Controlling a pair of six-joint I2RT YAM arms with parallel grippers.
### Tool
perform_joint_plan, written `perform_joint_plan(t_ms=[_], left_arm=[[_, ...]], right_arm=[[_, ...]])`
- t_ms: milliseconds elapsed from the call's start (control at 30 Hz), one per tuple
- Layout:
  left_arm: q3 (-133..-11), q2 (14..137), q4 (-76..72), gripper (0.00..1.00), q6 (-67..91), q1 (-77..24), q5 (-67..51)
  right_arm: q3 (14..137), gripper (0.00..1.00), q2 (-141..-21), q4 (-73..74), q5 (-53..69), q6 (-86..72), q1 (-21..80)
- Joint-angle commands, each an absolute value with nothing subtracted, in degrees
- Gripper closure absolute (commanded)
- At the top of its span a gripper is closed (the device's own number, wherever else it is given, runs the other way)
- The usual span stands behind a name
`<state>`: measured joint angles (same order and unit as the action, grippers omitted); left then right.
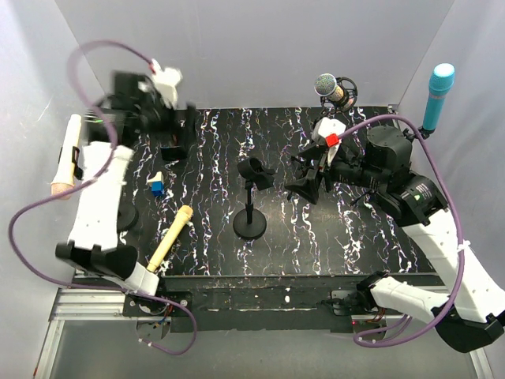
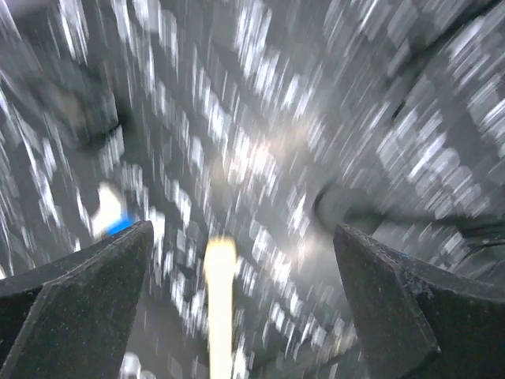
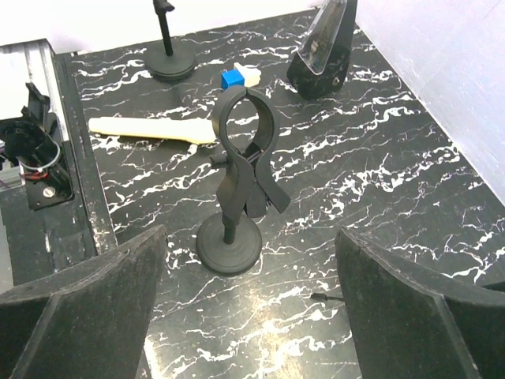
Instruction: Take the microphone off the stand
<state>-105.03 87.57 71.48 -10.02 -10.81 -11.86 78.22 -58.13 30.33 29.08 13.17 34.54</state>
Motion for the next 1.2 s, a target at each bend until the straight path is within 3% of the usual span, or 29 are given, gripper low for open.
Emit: perform_joint_plan(t_ms=[0,100,167,333,433,533,600,667,900,1167], left_arm=[[-143.3,85.0,72.9,0.02,6.2,-10.3,-32.4],[-151.5,84.5,63.0,0.02,17.1,-9.1,-34.9],[-153.2,84.9,65.6,0.02,19.1,-8.9,-28.8],[-145.7,80.2,46.5,0.02,20.7,-8.9,-25.7],[-140.1,78.3,45.4,0.02,15.8,-8.8,-34.4],[-132.8,74.8,45.7,0.02,15.5,-8.6,-32.4],[-140.0,77.5,45.0,0.02,19.3,-8.7,-28.4],[-145.6,81.0,49.2,0.02,14.4,-8.7,-33.4],[-105.1,67.2,64.6,0.02,-15.4,-8.7,-31.6],[-86.8,62.1,66.9,0.02,-17.3,-8.6,-29.2]], right_arm=[[81.6,0.07,-59.8,33.3,27.2,14.0,34.2],[83.8,0.07,-62.0,34.5,26.4,14.9,34.2],[85.2,0.07,-63.3,35.2,25.7,15.4,34.2],[87.4,0.07,-65.4,37.4,26.1,15.9,34.1],[87.5,0.07,-65.0,38.8,27.2,16.3,34.3],[87.5,0.07,-64.1,39.0,28.0,16.3,34.2],[87.5,0.07,-63.5,39.4,28.7,17.1,34.2],[86.8,0.07,-63.0,39.1,29.7,17.7,34.1],[83.8,0.07,-64.1,32.6,35.1,17.7,34.2],[84.2,0.08,-71.1,22.9,38.8,12.2,35.2]])
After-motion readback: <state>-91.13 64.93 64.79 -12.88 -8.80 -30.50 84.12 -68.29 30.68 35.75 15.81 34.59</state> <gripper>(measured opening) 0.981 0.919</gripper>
